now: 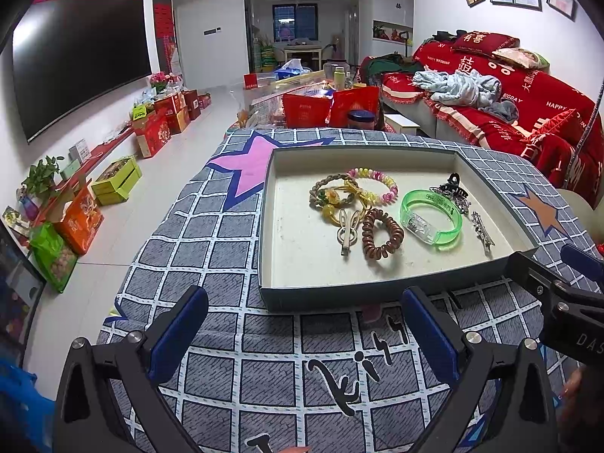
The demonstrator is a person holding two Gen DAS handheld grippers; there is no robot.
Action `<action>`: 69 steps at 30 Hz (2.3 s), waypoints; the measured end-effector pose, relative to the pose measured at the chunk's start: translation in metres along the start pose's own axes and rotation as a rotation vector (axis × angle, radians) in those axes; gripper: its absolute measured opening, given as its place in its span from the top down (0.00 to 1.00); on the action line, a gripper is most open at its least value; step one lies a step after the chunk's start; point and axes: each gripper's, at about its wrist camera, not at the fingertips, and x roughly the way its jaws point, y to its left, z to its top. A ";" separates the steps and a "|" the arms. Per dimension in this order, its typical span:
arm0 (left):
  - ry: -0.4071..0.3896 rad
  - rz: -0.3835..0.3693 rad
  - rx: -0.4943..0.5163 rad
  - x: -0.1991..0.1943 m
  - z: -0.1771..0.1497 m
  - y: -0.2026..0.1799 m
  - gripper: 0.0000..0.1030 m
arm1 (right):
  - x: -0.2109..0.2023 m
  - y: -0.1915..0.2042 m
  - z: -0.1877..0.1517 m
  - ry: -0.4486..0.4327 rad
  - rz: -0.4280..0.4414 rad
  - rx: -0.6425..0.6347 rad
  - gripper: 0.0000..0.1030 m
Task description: Organize jewelry
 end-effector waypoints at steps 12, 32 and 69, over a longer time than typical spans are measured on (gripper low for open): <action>0.002 0.000 0.000 0.000 0.000 0.000 0.00 | 0.000 0.000 0.000 -0.001 0.000 0.000 0.00; 0.004 -0.003 0.001 0.000 -0.001 -0.002 0.00 | -0.002 0.001 0.001 -0.003 0.000 -0.002 0.00; 0.021 0.000 -0.006 0.004 -0.004 0.001 0.00 | -0.004 0.002 0.003 -0.007 0.003 -0.003 0.00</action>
